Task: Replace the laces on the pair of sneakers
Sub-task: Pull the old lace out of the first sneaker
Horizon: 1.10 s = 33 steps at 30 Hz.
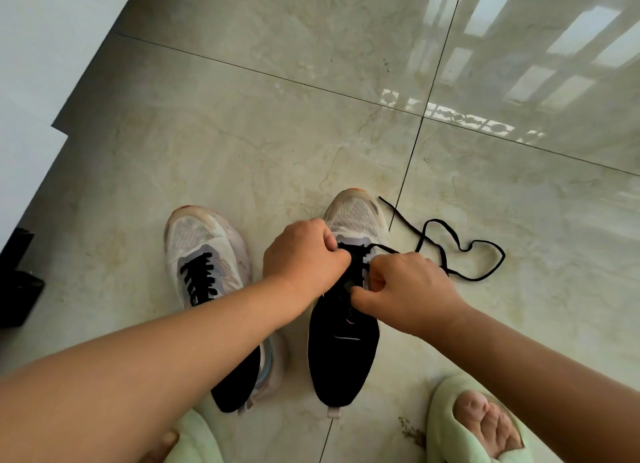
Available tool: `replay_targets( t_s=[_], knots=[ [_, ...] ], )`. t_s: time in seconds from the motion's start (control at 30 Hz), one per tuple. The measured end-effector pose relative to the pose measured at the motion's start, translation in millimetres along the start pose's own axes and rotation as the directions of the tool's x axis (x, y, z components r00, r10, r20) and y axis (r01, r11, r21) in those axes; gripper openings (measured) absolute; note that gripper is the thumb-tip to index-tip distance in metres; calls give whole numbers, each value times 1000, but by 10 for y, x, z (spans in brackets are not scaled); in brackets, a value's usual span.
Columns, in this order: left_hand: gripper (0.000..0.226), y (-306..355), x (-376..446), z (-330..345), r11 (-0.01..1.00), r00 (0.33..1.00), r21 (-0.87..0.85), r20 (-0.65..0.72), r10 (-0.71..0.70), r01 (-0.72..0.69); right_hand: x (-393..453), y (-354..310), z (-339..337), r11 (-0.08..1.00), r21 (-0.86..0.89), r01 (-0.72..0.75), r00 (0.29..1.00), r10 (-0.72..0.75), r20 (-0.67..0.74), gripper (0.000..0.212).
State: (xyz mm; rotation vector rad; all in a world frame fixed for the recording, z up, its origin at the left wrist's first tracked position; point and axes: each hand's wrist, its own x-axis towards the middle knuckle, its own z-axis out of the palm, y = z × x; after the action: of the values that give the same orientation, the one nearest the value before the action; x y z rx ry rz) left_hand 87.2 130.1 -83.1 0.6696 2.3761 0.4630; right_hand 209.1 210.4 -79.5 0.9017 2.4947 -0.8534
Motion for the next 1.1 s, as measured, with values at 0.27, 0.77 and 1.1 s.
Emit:
replay_targets(
  t_s=[0.27, 0.77, 1.1],
  knots=[
    [11, -20, 119, -42, 885, 966, -424, 242, -94, 192, -16, 1, -24, 1000, 21, -16, 1000, 16, -17, 28],
    [15, -356, 147, -212, 694, 826, -625, 558, 77, 357, 9, 31, -35, 999, 49, 0, 998, 3, -58, 23],
    [19, -421, 151, -135, 789, 768, -38, 202, 607, -614, -9, 11, -23, 994, -92, 56, 992, -66, -107, 19]
  ],
)
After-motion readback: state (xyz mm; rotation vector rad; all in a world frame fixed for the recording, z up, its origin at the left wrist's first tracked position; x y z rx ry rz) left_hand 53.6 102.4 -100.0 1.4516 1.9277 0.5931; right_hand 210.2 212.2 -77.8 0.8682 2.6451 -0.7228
